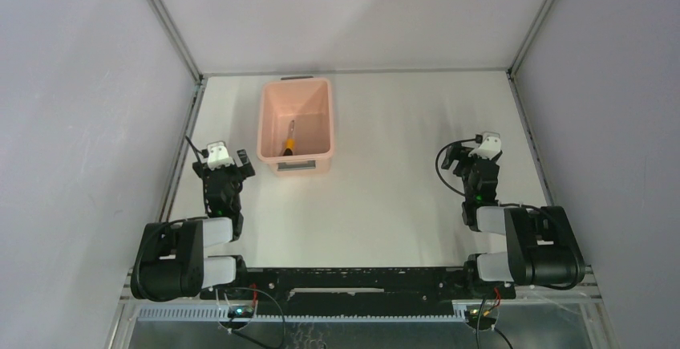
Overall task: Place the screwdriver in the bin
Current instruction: Reset both arms
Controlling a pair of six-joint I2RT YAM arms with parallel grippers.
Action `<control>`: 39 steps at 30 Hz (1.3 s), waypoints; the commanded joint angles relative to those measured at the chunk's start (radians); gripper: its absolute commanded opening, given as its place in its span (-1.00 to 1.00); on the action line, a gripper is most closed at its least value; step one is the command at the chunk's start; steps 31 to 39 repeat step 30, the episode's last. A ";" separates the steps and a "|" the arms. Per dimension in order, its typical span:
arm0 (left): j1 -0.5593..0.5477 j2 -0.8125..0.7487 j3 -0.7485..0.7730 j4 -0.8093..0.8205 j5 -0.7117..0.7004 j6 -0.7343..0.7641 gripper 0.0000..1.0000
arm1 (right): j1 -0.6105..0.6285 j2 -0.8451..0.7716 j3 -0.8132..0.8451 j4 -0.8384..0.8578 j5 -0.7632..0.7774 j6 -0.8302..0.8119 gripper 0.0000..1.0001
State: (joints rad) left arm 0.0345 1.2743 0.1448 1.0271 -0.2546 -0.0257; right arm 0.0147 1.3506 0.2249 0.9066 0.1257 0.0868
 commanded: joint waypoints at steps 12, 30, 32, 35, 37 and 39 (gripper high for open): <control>-0.005 -0.016 0.049 0.025 0.009 0.010 0.97 | -0.007 0.004 0.023 0.063 0.002 -0.015 0.99; -0.005 -0.015 0.049 0.025 0.009 0.009 0.97 | -0.007 0.007 0.026 0.060 0.001 -0.016 0.99; -0.005 -0.015 0.049 0.025 0.009 0.009 0.97 | -0.007 0.007 0.026 0.060 0.001 -0.016 0.99; -0.005 -0.015 0.049 0.025 0.009 0.009 0.97 | -0.007 0.007 0.026 0.060 0.001 -0.016 0.99; -0.005 -0.015 0.049 0.025 0.009 0.009 0.97 | -0.007 0.007 0.026 0.060 0.001 -0.016 0.99; -0.005 -0.015 0.049 0.025 0.009 0.009 0.97 | -0.007 0.007 0.026 0.060 0.001 -0.016 0.99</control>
